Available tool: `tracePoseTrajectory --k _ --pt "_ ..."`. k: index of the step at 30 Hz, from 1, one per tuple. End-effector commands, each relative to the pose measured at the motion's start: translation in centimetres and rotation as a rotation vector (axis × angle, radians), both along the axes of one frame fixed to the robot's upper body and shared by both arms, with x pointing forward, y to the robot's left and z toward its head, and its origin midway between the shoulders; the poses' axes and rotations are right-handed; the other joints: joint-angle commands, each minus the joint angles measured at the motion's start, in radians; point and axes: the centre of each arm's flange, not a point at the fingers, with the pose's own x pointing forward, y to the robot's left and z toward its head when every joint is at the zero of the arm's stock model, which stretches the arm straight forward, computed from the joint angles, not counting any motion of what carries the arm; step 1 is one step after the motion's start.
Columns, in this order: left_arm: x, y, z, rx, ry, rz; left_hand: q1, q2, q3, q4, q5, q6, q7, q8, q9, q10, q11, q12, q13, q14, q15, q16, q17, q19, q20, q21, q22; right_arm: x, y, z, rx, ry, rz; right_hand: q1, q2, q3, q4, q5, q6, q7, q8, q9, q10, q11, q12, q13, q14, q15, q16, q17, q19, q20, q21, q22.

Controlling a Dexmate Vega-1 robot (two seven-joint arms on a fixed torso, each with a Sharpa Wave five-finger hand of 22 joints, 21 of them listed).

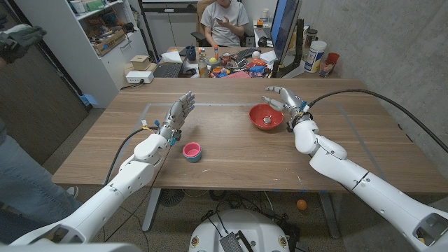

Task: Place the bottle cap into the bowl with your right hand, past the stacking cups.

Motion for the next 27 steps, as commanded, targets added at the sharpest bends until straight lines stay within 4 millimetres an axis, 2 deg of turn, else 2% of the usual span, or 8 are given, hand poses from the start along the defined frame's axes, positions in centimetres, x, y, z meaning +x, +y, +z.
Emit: tracePoseTrajectory --k 1,4,6,19,27 --pt "0.2 -0.3 0.6 0.010 -0.011 -0.008 0.010 -0.001 0.006 -0.002 0.001 0.003 0.000 0.004 0.005 0.004 -0.001 0.005 0.004 -0.007 0.004 0.002 0.002 -0.004 -0.003 0.007 0.003 0.1 -0.3 0.4 0.148 0.020 0.133 -0.037 0.008 -0.013 0.016 -0.003 -0.010 0.017 0.001 0.005 0.009 0.004 -0.005 0.003 0.007 -0.006 0.000 0.005 0.003 -0.015 -0.006 0.002" --pt "0.2 -0.3 0.7 0.011 -0.014 -0.011 0.010 -0.001 0.006 -0.002 0.000 0.003 0.000 0.004 0.005 0.004 0.001 0.004 0.004 -0.007 0.003 0.002 0.002 -0.004 -0.003 0.007 0.003 0.1 -0.5 0.3 0.186 0.023 0.174 -0.089 0.012 -0.033 0.043 -0.008 -0.015 0.028 0.005 0.005 0.017 0.012 -0.007 0.003 0.021 -0.014 0.003 0.008 0.008 -0.032 -0.008 0.002" --pt "0.2 -0.4 0.8 0.013 -0.015 -0.013 0.010 0.000 0.006 -0.002 0.000 0.003 0.000 0.004 0.005 0.003 0.000 0.004 0.004 -0.008 0.004 0.002 0.002 -0.004 -0.003 0.007 0.003 0.1 -0.5 0.3 0.206 0.022 0.185 -0.110 0.011 -0.042 0.053 -0.009 -0.017 0.034 0.006 0.005 0.019 0.017 -0.008 0.003 0.025 -0.014 0.003 0.009 0.011 -0.037 -0.008 0.002" --pt "0.0 -1.0 1.2 0.023 -0.022 -0.026 0.010 0.000 0.005 -0.002 0.000 0.002 -0.001 0.003 0.005 0.003 0.000 0.004 0.004 -0.008 0.003 0.002 0.002 -0.006 -0.004 0.007 0.003 -0.2 -1.2 0.5 0.343 0.042 0.318 -0.200 -0.002 -0.085 0.094 -0.007 -0.032 0.043 0.006 0.004 0.023 0.025 -0.014 0.004 0.026 -0.009 -0.001 0.013 0.017 -0.041 -0.010 0.003" --pt "0.9 0.1 1.7 0.019 -0.035 -0.032 0.010 -0.001 0.005 -0.002 0.000 0.000 -0.003 0.002 0.005 0.003 -0.001 0.004 0.004 -0.009 0.003 0.002 0.002 -0.007 -0.005 0.006 0.003 0.0 -1.2 1.0 0.388 0.043 0.340 -0.240 -0.018 -0.110 0.109 -0.003 -0.036 0.045 0.007 0.002 0.025 0.025 -0.016 0.005 0.031 -0.007 -0.001 0.014 0.022 -0.035 -0.010 0.003"
